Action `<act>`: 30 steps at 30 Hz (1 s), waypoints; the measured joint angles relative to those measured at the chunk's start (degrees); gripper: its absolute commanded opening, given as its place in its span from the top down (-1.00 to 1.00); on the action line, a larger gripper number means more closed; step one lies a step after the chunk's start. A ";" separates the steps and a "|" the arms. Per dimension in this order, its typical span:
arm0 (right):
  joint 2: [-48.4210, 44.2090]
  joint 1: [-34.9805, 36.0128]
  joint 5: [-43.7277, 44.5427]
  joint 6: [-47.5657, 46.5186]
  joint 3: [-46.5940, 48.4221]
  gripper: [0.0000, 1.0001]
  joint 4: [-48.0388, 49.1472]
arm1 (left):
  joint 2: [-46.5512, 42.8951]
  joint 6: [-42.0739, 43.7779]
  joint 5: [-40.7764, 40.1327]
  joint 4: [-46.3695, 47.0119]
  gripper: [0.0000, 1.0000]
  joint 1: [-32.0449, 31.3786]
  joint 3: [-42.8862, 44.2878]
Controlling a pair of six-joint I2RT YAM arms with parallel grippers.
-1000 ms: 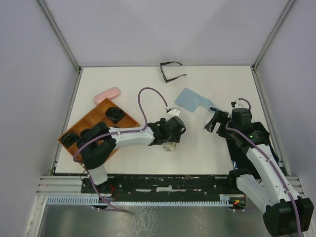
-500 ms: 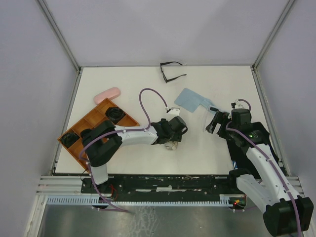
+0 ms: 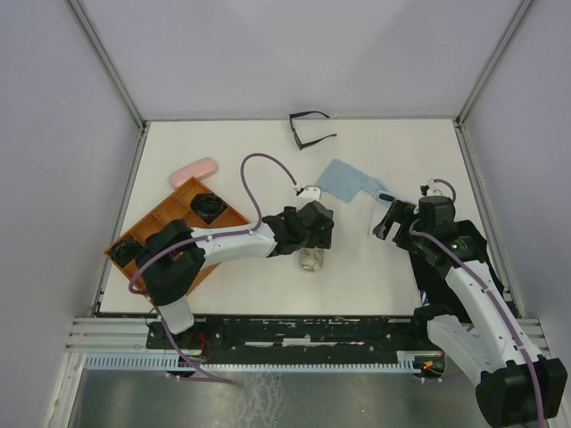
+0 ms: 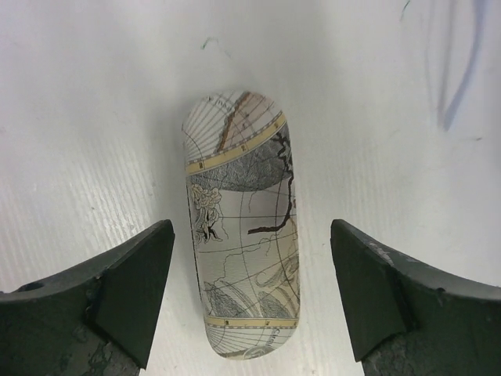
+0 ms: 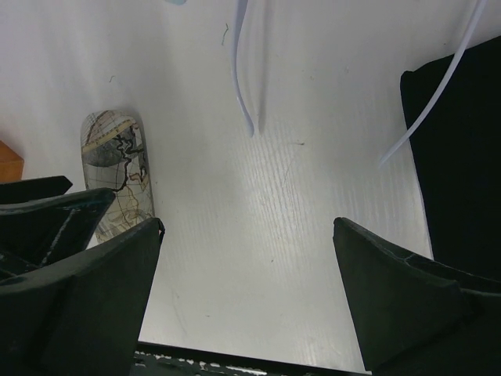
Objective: Organize the sunglasses
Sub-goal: Place the sunglasses case at the center of the board, then pick up the sunglasses case from the center of the board.
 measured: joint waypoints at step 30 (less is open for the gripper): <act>34.23 32.11 16.11 8.33 18.58 -0.99 4.83 | -42.34 14.47 -4.50 0.63 -0.85 17.22 -22.49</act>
